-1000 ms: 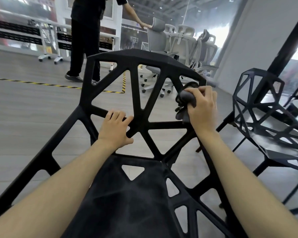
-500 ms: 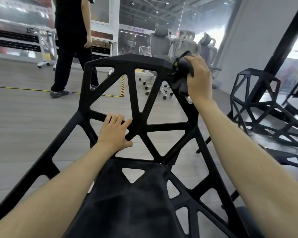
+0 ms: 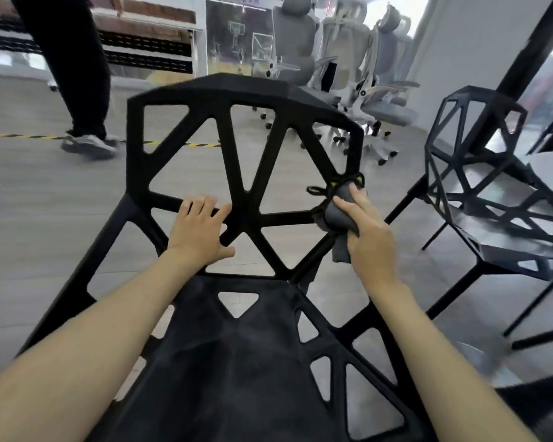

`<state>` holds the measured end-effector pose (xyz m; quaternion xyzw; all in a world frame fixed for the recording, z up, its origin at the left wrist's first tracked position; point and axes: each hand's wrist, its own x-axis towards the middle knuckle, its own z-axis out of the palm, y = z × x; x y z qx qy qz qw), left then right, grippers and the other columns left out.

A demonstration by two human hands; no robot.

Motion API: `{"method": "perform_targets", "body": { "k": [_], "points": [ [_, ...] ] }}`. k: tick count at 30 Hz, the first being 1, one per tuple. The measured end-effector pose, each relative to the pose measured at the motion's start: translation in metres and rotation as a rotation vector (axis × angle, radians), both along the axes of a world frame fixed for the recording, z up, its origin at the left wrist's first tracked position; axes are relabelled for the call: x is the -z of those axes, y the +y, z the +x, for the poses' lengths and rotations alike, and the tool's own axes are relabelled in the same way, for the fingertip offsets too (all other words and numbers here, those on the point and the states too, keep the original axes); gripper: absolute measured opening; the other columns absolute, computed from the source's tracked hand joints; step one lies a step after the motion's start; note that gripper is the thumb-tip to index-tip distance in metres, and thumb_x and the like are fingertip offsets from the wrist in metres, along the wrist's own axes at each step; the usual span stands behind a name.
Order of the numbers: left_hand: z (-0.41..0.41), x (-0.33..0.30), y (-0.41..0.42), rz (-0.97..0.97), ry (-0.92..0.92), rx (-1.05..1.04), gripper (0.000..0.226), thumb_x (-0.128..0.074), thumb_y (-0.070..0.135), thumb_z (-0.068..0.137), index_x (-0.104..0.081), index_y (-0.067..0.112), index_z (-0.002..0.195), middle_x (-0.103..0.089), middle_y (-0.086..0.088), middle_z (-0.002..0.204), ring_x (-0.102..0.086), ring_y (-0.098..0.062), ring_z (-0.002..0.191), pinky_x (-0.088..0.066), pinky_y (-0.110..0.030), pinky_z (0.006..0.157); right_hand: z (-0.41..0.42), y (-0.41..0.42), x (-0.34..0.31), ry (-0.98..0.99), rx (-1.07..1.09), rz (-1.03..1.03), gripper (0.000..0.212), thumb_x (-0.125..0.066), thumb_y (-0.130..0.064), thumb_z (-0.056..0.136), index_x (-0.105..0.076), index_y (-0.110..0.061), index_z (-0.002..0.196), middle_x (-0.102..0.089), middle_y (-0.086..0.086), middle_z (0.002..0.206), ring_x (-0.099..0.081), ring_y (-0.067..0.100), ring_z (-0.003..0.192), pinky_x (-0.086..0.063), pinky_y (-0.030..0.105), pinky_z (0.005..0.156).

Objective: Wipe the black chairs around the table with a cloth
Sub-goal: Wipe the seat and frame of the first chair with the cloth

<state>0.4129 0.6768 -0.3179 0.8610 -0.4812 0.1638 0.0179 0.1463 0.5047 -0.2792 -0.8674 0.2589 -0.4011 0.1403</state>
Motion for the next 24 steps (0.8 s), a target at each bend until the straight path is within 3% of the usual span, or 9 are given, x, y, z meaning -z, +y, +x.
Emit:
{"method": "perform_targets", "body": {
  "k": [4, 6, 9, 12, 15, 18, 24],
  "points": [
    [-0.008, -0.028, -0.001, 0.221, 0.141, -0.052, 0.099, -0.061, 0.068, 0.086, -0.016, 0.025, 0.162, -0.01, -0.012, 0.171, -0.006, -0.034, 0.158, -0.002, -0.049, 0.128, -0.007, 0.023, 0.008, 0.267, -0.027, 0.133, 0.061, -0.055, 0.021, 0.075, -0.074, -0.011, 0.124, -0.055, 0.009, 0.151, -0.042, 0.029, 0.146, -0.015, 0.016, 0.121],
    [-0.017, -0.045, 0.004, 0.331, 0.169, -0.056, 0.101, -0.06, 0.061, 0.09, -0.004, 0.021, 0.165, -0.003, -0.013, 0.172, -0.001, -0.033, 0.159, -0.004, -0.049, 0.129, -0.014, 0.046, -0.004, 0.389, -0.077, 0.32, 0.056, -0.052, 0.018, 0.076, -0.076, -0.01, 0.117, -0.063, 0.013, 0.14, -0.055, 0.033, 0.133, -0.03, 0.023, 0.116],
    [-0.037, -0.08, 0.022, 0.364, 0.249, -0.039, 0.096, -0.063, 0.042, 0.093, -0.004, 0.021, 0.166, -0.015, -0.012, 0.17, -0.011, -0.029, 0.158, -0.014, -0.049, 0.128, -0.048, 0.09, -0.034, 0.433, -0.154, 0.584, 0.04, -0.045, 0.002, 0.087, -0.073, -0.008, 0.114, -0.069, 0.014, 0.119, -0.063, 0.032, 0.11, -0.05, 0.042, 0.098],
    [-0.06, -0.135, 0.041, 0.372, 0.326, 0.015, 0.086, -0.062, 0.031, 0.095, -0.014, 0.023, 0.166, -0.03, -0.007, 0.166, -0.024, -0.026, 0.155, -0.023, -0.048, 0.125, -0.086, 0.124, -0.074, 0.351, -0.087, 0.742, 0.05, -0.047, 0.011, 0.092, -0.073, -0.024, 0.117, -0.064, -0.011, 0.121, -0.062, 0.015, 0.114, -0.049, 0.022, 0.102],
    [-0.078, -0.204, 0.058, 0.413, 0.388, 0.071, 0.078, -0.057, 0.029, 0.098, -0.018, 0.023, 0.166, -0.032, -0.004, 0.166, -0.029, -0.023, 0.153, -0.029, -0.044, 0.122, -0.118, 0.146, -0.138, 0.375, 0.033, 0.804, 0.057, -0.049, 0.016, 0.088, -0.073, -0.025, 0.119, -0.063, -0.015, 0.12, -0.061, 0.007, 0.112, -0.036, -0.002, 0.092],
    [-0.091, -0.278, 0.071, 0.413, 0.439, 0.106, 0.074, -0.055, 0.027, 0.097, -0.024, 0.023, 0.164, -0.038, -0.001, 0.161, -0.037, -0.022, 0.147, -0.038, -0.041, 0.116, -0.143, 0.17, -0.21, 0.361, 0.088, 0.882, 0.063, -0.05, 0.014, 0.088, -0.068, -0.039, 0.116, -0.064, -0.02, 0.12, -0.062, 0.003, 0.113, -0.035, -0.003, 0.09],
    [-0.084, -0.392, 0.078, 0.39, 0.457, 0.175, 0.067, -0.057, 0.024, 0.097, -0.034, 0.02, 0.16, -0.049, -0.001, 0.153, -0.051, -0.025, 0.135, -0.047, -0.037, 0.105, -0.14, 0.204, -0.302, 0.309, 0.182, 0.977, 0.052, -0.052, 0.01, 0.092, -0.071, -0.029, 0.12, -0.066, -0.014, 0.119, -0.061, 0.008, 0.113, -0.038, 0.002, 0.088]
  ]
}}
